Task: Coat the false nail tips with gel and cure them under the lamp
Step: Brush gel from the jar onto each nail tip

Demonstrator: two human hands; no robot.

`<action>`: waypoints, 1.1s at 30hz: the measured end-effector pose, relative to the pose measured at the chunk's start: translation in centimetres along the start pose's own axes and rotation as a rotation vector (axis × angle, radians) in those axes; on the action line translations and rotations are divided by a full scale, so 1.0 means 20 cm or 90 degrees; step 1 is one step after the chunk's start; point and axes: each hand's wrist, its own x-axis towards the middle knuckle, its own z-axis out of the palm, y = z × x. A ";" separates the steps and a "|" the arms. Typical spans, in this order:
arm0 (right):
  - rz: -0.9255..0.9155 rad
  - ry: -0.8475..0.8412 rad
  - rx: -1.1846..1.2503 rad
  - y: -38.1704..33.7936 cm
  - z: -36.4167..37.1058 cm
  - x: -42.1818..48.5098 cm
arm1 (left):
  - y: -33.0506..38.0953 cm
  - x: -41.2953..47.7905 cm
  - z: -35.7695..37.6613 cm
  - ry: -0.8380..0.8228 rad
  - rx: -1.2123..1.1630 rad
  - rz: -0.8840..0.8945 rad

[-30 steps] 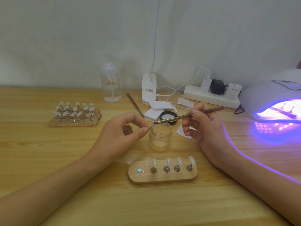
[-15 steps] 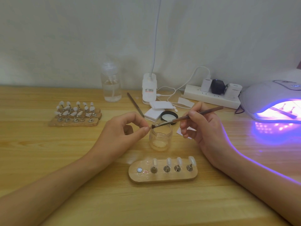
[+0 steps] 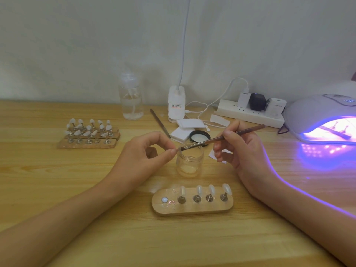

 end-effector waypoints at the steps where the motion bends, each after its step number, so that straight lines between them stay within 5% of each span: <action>1: 0.003 0.005 -0.004 0.00 0.00 0.00 | 0.00 0.00 0.00 0.002 0.000 0.000; 17: 0.010 0.164 -0.004 -0.03 -0.11 0.01 | 0.01 0.00 0.00 -0.001 0.023 0.033; 21: -0.059 0.068 0.051 -0.05 -0.11 0.03 | 0.01 -0.01 0.00 -0.001 0.021 0.037; 26: -0.181 -0.093 -0.078 -0.07 -0.13 0.03 | 0.02 -0.01 0.00 -0.006 0.029 0.042; 33: -0.195 -0.055 -0.062 -0.10 -0.15 0.04 | 0.01 -0.01 0.00 -0.007 0.058 0.061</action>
